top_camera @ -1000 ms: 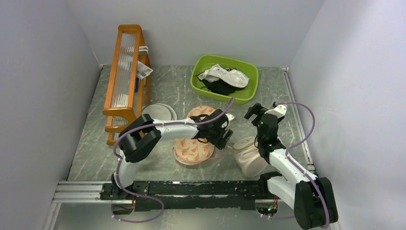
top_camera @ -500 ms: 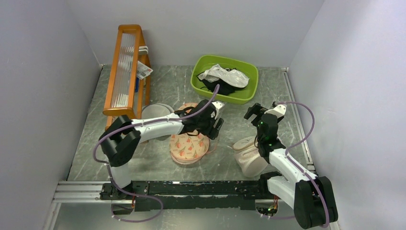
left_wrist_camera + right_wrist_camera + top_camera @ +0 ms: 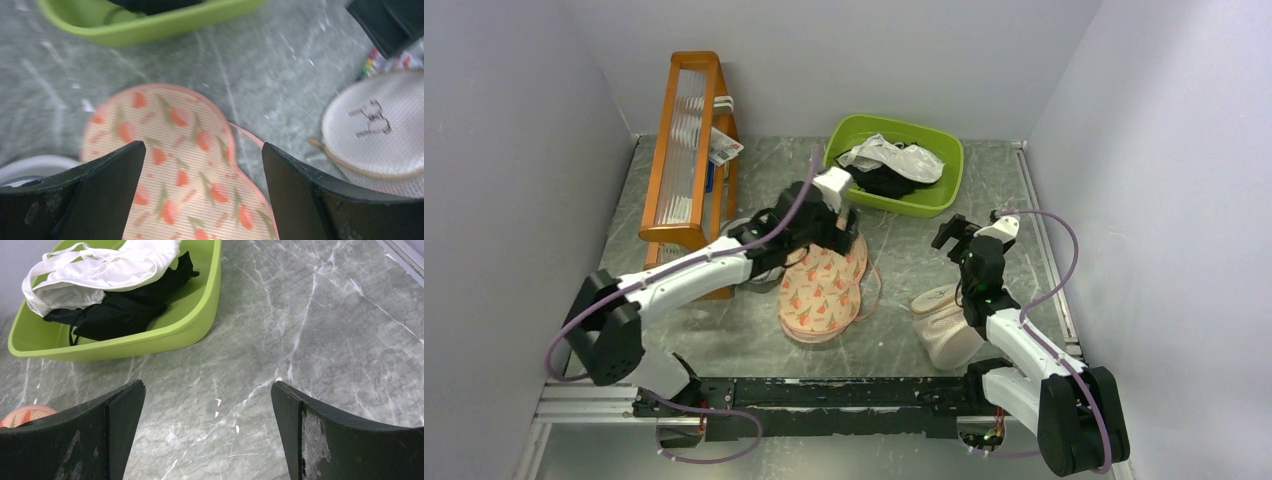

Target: Unzip the laundry bag and remove the bra

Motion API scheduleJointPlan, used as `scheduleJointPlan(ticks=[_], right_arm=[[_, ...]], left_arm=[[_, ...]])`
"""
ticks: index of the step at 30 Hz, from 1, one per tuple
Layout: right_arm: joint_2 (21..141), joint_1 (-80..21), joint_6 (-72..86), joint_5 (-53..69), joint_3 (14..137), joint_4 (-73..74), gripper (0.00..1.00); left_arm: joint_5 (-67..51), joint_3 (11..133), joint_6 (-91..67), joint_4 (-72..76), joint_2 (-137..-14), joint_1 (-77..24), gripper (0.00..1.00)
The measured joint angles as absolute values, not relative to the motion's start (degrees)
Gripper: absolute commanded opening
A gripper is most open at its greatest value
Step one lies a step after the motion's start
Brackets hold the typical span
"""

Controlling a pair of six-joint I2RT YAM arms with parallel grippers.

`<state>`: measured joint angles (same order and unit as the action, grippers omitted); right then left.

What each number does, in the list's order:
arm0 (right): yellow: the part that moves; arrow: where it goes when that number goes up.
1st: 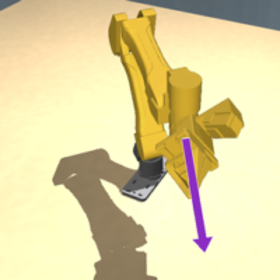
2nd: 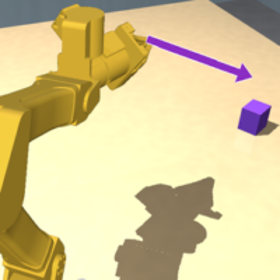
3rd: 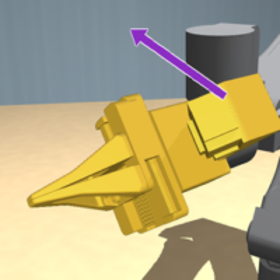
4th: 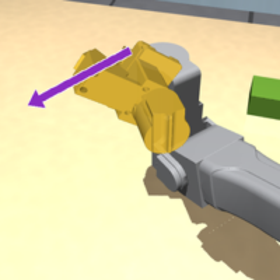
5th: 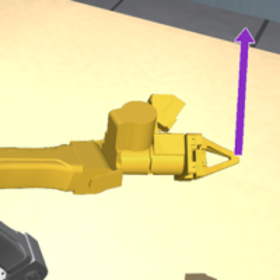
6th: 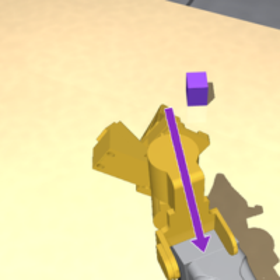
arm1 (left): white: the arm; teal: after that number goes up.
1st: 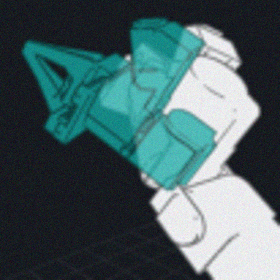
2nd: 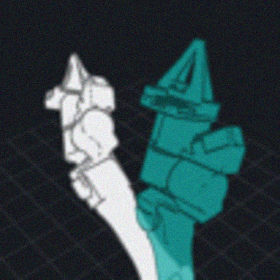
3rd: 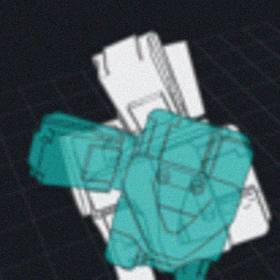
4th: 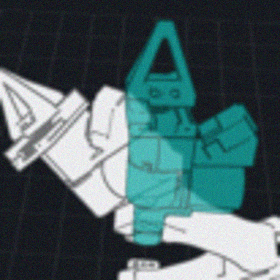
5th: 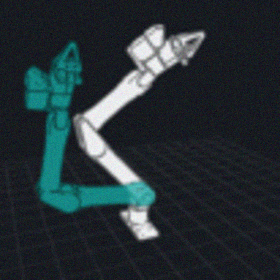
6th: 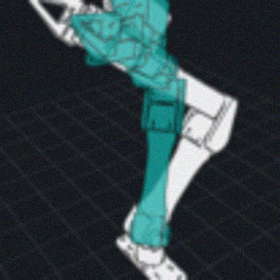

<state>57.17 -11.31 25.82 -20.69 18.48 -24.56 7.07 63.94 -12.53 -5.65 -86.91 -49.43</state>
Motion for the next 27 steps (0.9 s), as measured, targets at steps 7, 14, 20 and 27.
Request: scheduleJointPlan(ticks=[7,14,20,27], right_arm=[[57.6,-11.3,24.6,-18.0,18.9,-25.0,1.00],[58.1,-11.8,23.6,-14.5,18.9,-26.6,1.00],[57.8,-17.7,20.5,-16.2,19.6,-26.3,1.00],[56.9,-29.8,13.7,-23.4,31.9,-19.7,1.00]], left_arm=[[4.6,59.6,-13.0,-0.1,-73.3,-31.8,0.99],[-4.7,56.5,-13.6,10.1,-60.0,-15.9,1.00],[-15.6,58.5,-11.7,11.3,-59.7,-12.4,1.00],[-12.5,69.0,-7.3,5.2,-59.5,-12.1,1.00]])
